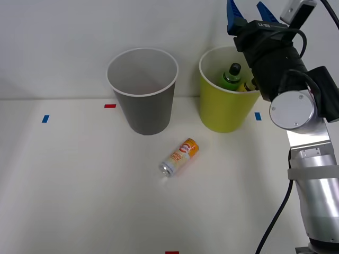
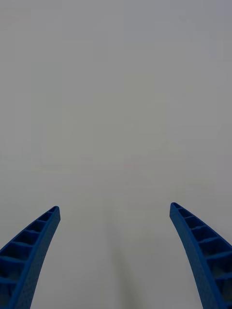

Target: Put cans in the gray bin, plastic bottles in the light green bin

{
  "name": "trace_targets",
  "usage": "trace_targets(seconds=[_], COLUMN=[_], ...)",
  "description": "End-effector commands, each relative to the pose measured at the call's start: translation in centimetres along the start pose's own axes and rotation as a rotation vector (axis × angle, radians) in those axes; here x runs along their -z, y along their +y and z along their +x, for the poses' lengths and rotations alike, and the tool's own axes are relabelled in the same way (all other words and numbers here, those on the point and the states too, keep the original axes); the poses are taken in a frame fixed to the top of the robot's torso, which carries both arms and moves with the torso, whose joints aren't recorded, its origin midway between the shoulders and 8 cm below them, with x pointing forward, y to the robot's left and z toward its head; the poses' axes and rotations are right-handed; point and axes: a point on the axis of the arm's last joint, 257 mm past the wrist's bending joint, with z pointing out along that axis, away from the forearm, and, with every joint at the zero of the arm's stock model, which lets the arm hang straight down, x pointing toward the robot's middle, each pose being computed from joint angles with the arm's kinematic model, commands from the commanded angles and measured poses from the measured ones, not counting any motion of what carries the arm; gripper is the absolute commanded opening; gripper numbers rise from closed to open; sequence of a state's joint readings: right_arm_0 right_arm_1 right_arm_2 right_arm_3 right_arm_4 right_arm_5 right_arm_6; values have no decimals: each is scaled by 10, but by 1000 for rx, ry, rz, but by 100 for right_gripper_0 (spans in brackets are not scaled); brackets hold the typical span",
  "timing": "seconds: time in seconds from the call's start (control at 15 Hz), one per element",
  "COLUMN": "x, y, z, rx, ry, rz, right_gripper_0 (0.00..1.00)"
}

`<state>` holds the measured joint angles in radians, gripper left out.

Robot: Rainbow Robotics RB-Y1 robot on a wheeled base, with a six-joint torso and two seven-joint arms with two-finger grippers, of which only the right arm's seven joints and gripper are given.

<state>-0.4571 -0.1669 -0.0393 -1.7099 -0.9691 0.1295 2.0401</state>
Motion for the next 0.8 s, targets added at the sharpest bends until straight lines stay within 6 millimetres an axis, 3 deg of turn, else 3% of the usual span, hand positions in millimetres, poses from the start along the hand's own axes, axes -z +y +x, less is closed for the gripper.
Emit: trace_targets(seconds=[0.07,0.33,0.67,0.8], x=[0,10,71,105], y=[5,12,26,27], z=[2,-4,-4,0], rx=[-4,10,-19,-16], ry=[-1,-44,-173,-157], rz=[-5,-6,27,31], right_gripper_0=[76,76,76,76])
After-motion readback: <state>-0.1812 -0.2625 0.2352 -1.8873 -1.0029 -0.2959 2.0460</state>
